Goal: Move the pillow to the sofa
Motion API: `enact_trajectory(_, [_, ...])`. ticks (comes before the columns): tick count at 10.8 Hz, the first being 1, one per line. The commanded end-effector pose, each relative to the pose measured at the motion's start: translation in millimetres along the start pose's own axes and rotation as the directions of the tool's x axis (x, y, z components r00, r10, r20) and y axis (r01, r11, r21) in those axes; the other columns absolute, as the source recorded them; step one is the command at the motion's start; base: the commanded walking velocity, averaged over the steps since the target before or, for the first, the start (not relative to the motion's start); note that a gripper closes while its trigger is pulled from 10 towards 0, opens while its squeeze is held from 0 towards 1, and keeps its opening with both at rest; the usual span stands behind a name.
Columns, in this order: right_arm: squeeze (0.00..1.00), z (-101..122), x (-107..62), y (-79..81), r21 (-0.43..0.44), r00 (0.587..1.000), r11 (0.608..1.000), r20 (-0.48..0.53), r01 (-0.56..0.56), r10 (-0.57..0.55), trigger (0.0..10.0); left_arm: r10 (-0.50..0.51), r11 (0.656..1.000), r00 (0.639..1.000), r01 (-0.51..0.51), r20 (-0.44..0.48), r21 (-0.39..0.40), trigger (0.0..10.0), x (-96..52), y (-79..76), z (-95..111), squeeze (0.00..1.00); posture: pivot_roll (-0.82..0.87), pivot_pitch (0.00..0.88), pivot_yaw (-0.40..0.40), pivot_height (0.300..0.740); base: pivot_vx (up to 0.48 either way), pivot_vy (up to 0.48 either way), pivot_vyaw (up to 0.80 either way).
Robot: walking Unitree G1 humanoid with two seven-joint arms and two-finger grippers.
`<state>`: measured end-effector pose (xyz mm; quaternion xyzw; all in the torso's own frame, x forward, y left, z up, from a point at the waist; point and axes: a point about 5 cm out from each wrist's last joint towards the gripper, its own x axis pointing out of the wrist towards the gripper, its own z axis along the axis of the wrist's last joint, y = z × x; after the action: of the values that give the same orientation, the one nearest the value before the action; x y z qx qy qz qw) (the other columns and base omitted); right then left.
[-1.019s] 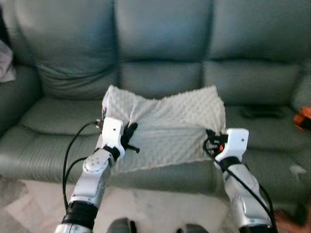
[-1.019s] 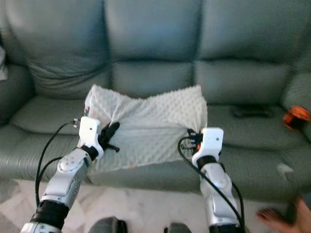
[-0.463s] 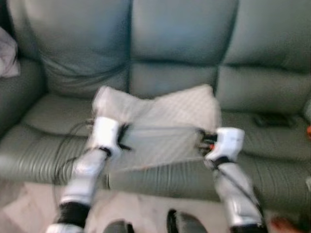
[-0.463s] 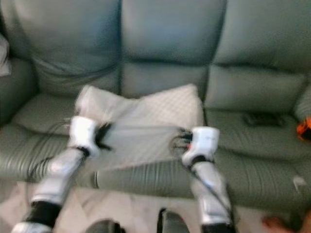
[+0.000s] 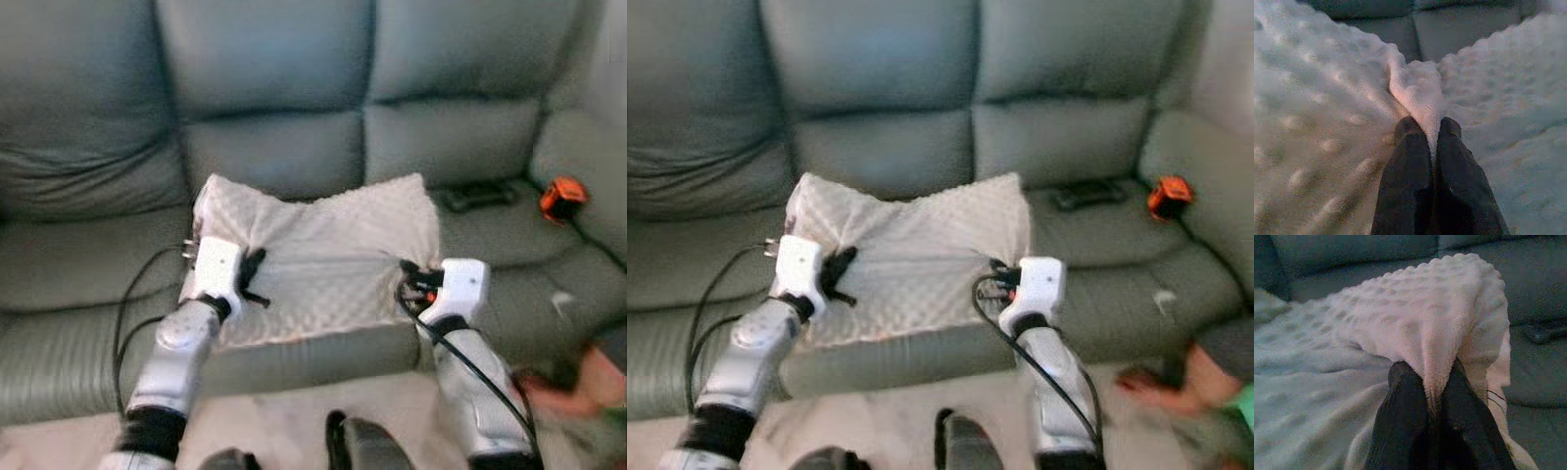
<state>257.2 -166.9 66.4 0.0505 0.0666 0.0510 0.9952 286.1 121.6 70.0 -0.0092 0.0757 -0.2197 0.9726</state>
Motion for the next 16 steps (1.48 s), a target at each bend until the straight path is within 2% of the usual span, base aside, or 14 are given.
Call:
enact_trajectory(1, [0.00, 8.3, 4.1, 8.6, 0.010, 0.999, 1.000, 0.037, -0.024, 0.023, 10.0, 0.007, 1.000, 1.000, -0.008, 0.019, 0.025, 10.0, -2.1, 5.3, 6.9, 0.00, -0.10, 0.084, 0.009, 0.740, 0.000, 0.000, 0.00])
enact_trajectory(6, [0.00, 6.6, 1.3, 12.4, 0.021, 0.999, 0.999, 0.037, -0.026, 0.025, 10.0, 0.054, 0.998, 0.999, -0.054, 0.005, 0.044, 10.0, -6.0, 11.4, 3.1, 0.00, -0.09, 0.108, 0.013, 0.740, 0.000, 0.000, 0.00])
enact_trajectory(14, [0.00, 4.6, 1.9, 13.8, 0.030, 0.999, 0.999, 0.031, -0.035, 0.034, 10.0, 0.061, 0.997, 0.998, -0.062, 0.019, 0.054, 10.0, -5.6, 11.9, 4.8, 0.00, -0.09, 0.120, 0.014, 0.601, 0.000, 0.000, 0.00])
enact_trajectory(16, [0.00, 4.3, 2.7, 13.2, 0.037, 0.999, 0.999, 0.034, -0.033, 0.032, 10.0, 0.054, 0.997, 0.998, -0.055, 0.024, 0.052, 10.0, -4.9, 11.2, 5.6, 0.00, -0.09, 0.120, 0.016, 0.586, 0.000, 0.000, 0.00])
